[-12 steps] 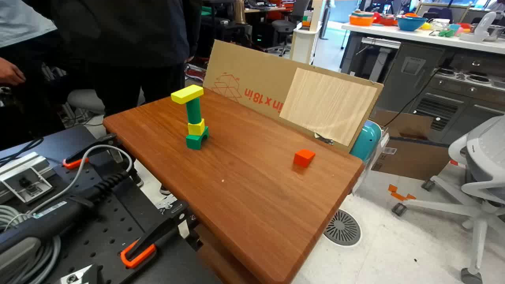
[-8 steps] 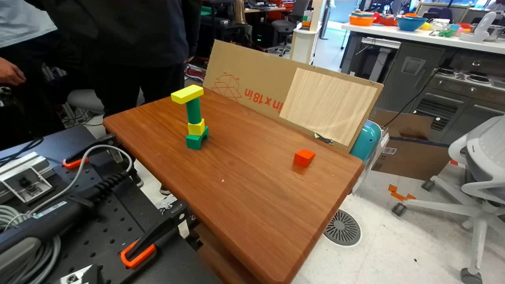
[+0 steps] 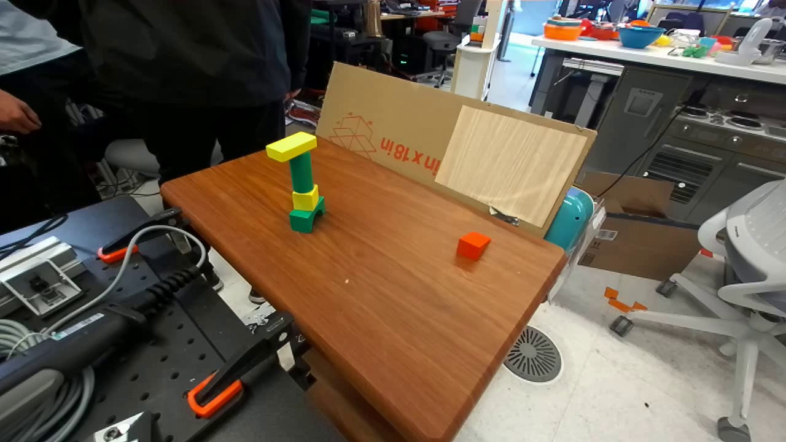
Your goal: Put the orange block on top of the yellow one
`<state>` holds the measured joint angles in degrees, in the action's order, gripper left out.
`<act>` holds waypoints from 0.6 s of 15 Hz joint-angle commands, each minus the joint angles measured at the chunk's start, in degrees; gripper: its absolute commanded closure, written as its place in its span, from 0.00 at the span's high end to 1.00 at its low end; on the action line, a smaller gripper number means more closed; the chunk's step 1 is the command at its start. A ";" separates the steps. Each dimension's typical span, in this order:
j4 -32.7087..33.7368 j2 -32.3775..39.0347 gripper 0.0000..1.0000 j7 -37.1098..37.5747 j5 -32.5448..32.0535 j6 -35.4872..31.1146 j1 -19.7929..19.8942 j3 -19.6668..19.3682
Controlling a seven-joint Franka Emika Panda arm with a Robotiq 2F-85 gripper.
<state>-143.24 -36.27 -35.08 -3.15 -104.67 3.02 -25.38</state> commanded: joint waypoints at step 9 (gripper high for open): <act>5.45 19.12 1.00 -1.75 0.10 -10.84 -0.22 4.73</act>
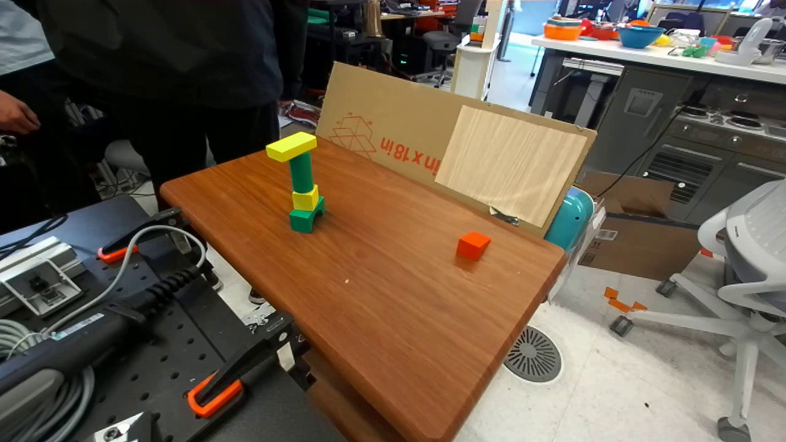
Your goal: Put the orange block on top of the yellow one
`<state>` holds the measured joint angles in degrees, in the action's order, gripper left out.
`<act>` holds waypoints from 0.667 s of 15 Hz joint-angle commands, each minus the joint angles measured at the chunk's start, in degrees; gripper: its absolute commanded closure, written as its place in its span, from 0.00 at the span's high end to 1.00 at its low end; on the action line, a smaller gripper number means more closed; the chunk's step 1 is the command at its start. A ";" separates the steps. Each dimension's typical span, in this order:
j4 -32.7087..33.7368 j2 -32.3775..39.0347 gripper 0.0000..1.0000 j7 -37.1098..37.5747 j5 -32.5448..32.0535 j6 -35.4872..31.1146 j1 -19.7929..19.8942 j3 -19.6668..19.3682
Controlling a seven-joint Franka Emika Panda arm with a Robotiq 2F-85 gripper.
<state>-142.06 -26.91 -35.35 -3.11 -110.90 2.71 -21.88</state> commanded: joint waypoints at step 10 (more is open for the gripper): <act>22.63 42.18 1.00 4.40 0.36 -15.73 4.79 8.13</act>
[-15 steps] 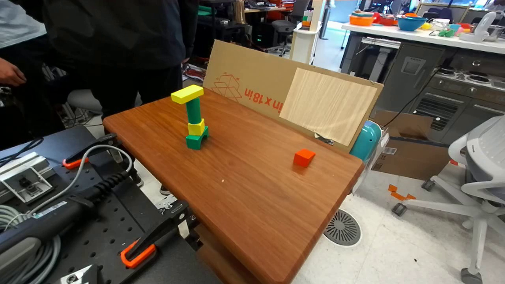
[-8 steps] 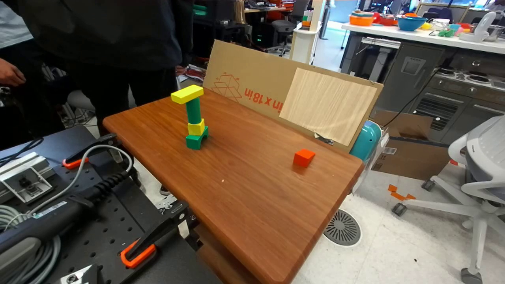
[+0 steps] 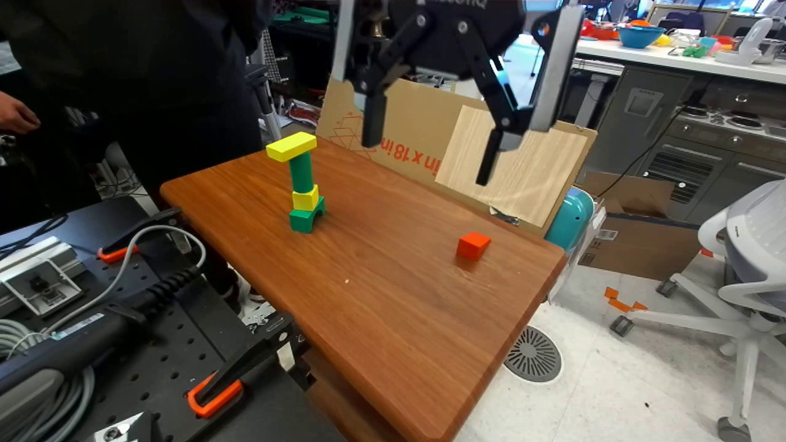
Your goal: Put the orange block on top of the yellow one
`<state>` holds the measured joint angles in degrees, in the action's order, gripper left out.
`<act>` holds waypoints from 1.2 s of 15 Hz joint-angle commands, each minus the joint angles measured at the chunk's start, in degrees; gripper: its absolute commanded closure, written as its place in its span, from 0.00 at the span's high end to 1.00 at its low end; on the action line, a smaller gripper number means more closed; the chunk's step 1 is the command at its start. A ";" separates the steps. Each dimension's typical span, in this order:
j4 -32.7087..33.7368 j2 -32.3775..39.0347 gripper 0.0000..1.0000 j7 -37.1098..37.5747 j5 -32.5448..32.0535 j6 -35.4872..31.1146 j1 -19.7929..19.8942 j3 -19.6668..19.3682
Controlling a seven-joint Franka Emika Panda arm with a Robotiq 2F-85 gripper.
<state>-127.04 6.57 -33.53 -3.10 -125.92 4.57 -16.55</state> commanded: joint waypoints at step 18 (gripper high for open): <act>41.79 40.15 1.00 14.72 -0.64 7.47 5.75 11.65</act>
<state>-91.29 42.35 -19.53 -3.49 -122.87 9.07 -6.56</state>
